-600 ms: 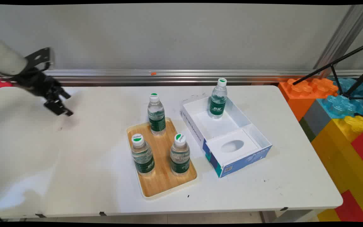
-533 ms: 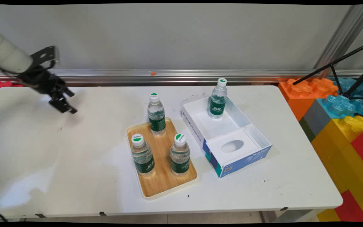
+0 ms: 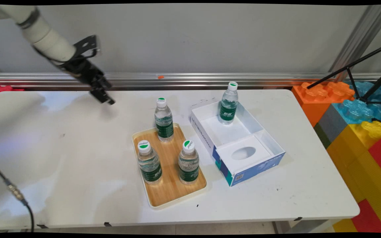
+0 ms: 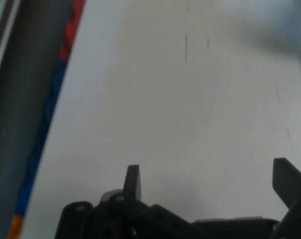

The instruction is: Pick up the green bottle from the white box

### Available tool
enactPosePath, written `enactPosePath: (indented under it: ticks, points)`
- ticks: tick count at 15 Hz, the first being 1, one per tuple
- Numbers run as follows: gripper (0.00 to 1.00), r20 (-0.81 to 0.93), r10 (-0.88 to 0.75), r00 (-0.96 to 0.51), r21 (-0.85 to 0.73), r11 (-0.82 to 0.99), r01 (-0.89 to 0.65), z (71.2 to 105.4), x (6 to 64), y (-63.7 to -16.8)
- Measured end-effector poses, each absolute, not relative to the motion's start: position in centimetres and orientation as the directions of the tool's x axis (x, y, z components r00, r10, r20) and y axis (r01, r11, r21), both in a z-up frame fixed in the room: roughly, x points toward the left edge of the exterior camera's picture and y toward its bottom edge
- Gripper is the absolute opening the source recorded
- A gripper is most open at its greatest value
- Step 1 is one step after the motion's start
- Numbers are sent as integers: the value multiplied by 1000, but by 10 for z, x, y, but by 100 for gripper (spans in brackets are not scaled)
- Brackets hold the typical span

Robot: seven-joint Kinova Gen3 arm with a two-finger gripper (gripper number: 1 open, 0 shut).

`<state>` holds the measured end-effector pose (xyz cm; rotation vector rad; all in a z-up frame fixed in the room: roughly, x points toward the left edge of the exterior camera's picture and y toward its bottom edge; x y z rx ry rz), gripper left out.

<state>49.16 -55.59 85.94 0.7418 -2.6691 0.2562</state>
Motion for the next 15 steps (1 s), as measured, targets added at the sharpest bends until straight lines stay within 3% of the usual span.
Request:
enactPosePath:
  ticks: [5, 15]
  points:
    - [100, 476, -386, -790, -79, 876, -476, 874, 448, -596]
    - [100, 641, -154, -752, -100, 954, -281, 896, 374, -632]
